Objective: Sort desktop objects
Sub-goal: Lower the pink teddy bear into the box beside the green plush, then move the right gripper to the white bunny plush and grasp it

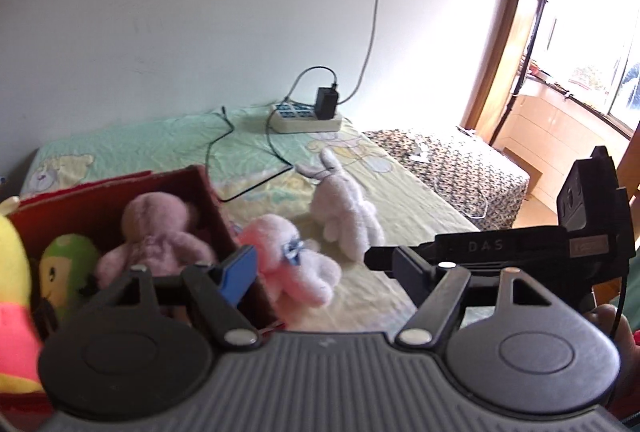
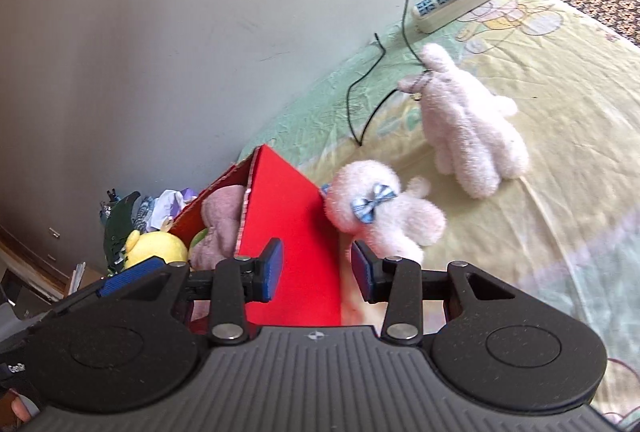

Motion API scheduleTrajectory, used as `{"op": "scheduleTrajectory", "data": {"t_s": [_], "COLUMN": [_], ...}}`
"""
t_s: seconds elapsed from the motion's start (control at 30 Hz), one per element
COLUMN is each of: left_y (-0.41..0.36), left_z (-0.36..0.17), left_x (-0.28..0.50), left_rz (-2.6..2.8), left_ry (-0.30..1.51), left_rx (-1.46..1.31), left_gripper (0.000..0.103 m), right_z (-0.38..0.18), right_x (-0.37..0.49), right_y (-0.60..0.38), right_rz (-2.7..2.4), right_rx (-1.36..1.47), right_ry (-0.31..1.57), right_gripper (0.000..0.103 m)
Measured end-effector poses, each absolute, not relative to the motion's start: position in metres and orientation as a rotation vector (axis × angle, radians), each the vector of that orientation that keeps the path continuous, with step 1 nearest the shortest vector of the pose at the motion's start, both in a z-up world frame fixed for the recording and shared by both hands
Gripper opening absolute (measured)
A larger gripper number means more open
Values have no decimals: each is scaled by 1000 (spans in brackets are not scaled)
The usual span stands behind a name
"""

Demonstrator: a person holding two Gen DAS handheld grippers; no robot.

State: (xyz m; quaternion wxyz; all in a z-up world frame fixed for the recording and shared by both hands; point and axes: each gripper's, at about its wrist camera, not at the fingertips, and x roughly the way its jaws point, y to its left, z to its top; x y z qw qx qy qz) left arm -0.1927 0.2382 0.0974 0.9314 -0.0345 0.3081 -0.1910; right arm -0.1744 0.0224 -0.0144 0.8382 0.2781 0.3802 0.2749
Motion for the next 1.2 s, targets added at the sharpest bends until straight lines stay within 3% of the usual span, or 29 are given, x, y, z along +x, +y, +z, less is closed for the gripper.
{"op": "scheduleTrajectory", "data": {"t_s": [0.23,0.6,0.93,1.2], "left_y": [163,117,112,114], "left_z": [65,13,-16,-27], "left_x": [-141,-54,-6,14], "left_rz": [-403,-269,-160,-174], "left_ry": [713,833,911,955], "left_rx": [-49,-78,-133,-176], "left_gripper": [75,75,77,68], "right_z": [-26,-41,-65,-88], "right_x": [-161,-90,-12,26], "right_y": [-50,-114,-98,-69], "right_rz": [491,484,549,605], "right_rx": [636,633,685,696], "right_ry": [828,898,981,1041], "right_gripper": [48,56,66,66]}}
